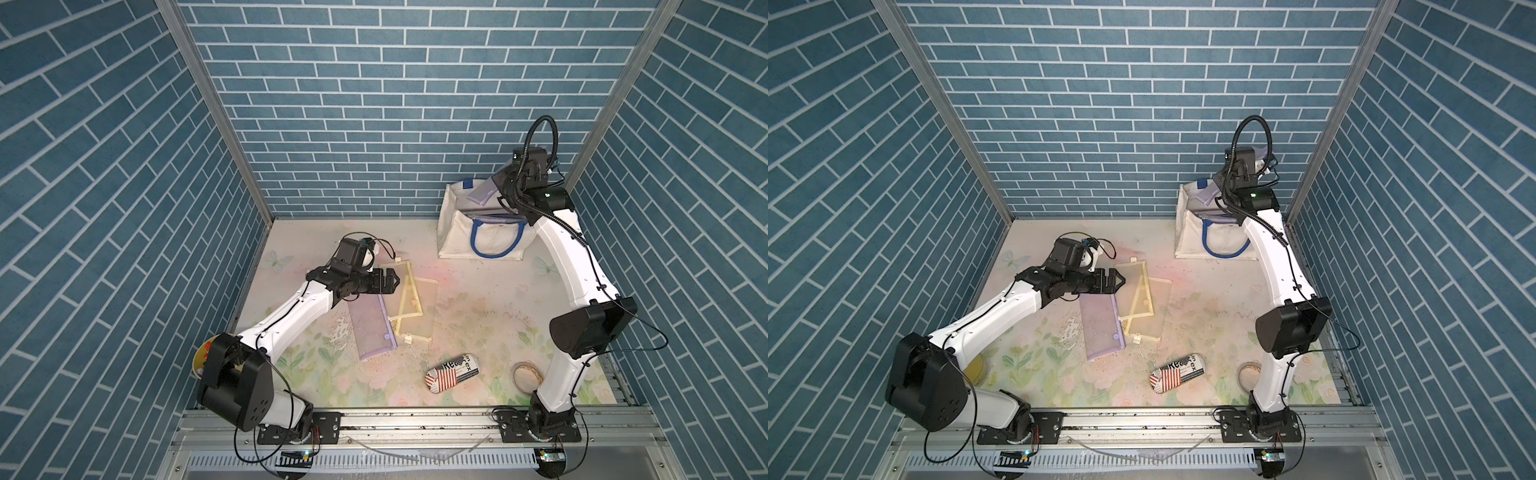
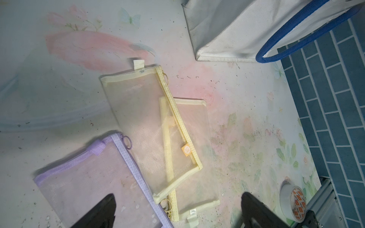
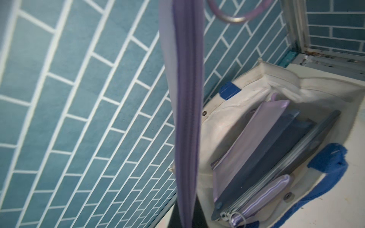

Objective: Put the pencil pouch into the canvas bag
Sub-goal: Place the pencil pouch in the canvas bag.

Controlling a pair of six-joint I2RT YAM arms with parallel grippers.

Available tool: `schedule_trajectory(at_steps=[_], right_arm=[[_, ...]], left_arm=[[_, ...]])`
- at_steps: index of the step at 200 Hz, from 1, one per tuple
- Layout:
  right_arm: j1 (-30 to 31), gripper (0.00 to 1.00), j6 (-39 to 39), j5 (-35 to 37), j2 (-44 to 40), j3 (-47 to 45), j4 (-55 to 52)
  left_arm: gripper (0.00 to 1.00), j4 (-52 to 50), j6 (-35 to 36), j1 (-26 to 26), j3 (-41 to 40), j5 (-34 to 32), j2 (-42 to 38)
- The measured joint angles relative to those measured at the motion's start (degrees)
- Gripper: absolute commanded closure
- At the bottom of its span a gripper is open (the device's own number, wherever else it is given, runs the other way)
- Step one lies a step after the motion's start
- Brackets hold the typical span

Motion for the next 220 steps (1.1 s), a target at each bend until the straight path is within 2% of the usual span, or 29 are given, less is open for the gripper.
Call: schedule_trajectory(at_steps=[41, 103, 134, 149, 203, 220], right_arm=[[-2.4, 1.0, 6.8, 1.3, 3.5, -0.7, 0.3], [-1.8, 1.0, 14.7, 1.0, 10.9, -0.6, 0.2], [-1.7, 1.0, 16.3, 1.0, 14.4, 3.3, -1.4], [-1.7, 0.96, 16.9, 0.8, 14.7, 4.1, -1.4], [-1.7, 0.69, 19.6, 0.6, 14.6, 3.9, -0.6], [-1.7, 0.65, 19.9, 0.5, 14.4, 2.9, 0.6]], left_arm=[[0.01, 0.1, 0.2, 0.0, -0.5, -0.2, -0.2], [0.01, 0.0, 0.4, 0.0, -3.5, -1.2, -2.6], [0.01, 0.0, 0.4, 0.0, -4.4, -1.9, -3.9], [0.01, 0.0, 0.5, 0.0, -4.7, -2.2, -4.1], [0.01, 0.2, 1.4, 0.0, -5.4, -2.2, -4.1], [0.01, 0.2, 1.6, 0.0, -5.4, -2.2, -4.1]])
